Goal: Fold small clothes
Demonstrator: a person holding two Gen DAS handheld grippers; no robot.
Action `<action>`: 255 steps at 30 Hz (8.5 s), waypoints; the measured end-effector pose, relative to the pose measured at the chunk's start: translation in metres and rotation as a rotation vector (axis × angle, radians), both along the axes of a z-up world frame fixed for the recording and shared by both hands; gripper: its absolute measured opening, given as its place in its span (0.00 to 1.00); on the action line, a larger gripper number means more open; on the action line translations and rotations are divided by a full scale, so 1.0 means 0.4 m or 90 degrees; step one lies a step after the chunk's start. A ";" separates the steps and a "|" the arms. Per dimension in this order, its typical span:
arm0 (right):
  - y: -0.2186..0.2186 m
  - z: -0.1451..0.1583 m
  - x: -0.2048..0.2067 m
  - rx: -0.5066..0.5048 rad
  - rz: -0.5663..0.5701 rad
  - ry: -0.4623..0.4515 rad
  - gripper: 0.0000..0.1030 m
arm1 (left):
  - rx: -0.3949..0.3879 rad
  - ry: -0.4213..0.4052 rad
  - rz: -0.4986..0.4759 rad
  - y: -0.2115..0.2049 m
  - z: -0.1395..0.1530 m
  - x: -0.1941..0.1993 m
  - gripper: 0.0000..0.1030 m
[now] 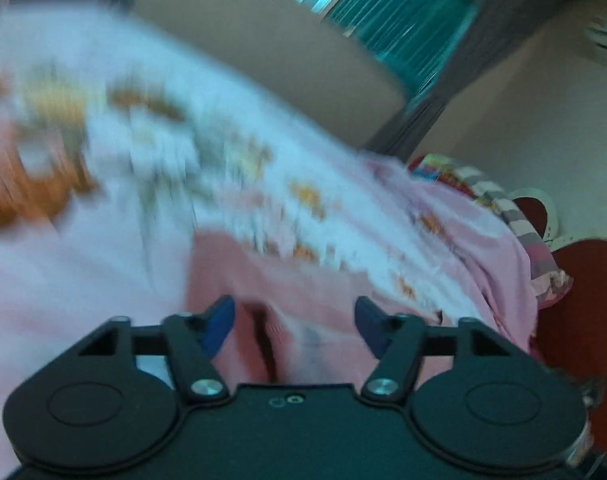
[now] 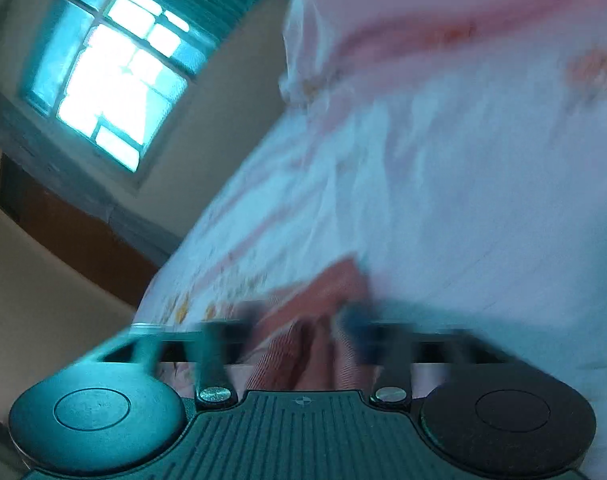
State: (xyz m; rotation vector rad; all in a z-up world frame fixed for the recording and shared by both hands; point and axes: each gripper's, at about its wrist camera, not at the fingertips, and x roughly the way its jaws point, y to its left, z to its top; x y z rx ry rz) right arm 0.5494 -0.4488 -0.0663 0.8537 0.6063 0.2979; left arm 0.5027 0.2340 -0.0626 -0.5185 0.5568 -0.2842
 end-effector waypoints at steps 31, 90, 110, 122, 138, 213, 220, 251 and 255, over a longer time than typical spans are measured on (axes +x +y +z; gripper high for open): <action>0.262 0.013 0.095 -0.488 0.270 -0.187 0.17 | 0.357 -0.063 -0.139 -0.163 -0.024 0.159 0.07; 0.363 0.066 -0.133 -0.481 0.162 -0.230 0.42 | 0.372 -0.075 -0.006 -0.249 0.063 -0.027 0.56; 0.230 0.034 -0.347 -0.404 0.082 -0.104 0.35 | 0.393 -0.056 0.016 -0.199 0.017 -0.248 0.69; 0.199 -0.002 -0.314 -0.336 0.191 -0.101 0.35 | 0.245 0.007 -0.102 -0.112 -0.031 -0.200 0.50; 0.115 0.027 -0.341 -0.306 0.175 -0.111 0.05 | 0.150 -0.020 -0.112 -0.032 0.002 -0.203 0.07; 0.191 0.039 -0.309 -0.400 0.078 -0.055 0.48 | 0.391 -0.047 0.035 -0.183 0.006 -0.246 0.73; 0.178 0.015 -0.331 -0.335 0.137 -0.071 0.44 | 0.190 0.008 -0.040 -0.119 -0.044 -0.195 0.21; 0.135 0.028 -0.353 -0.374 0.053 -0.113 0.59 | 0.099 0.037 0.002 0.013 -0.032 -0.121 0.68; 0.208 0.043 -0.312 -0.432 0.102 -0.144 0.17 | 0.100 0.103 -0.030 -0.008 -0.086 -0.049 0.68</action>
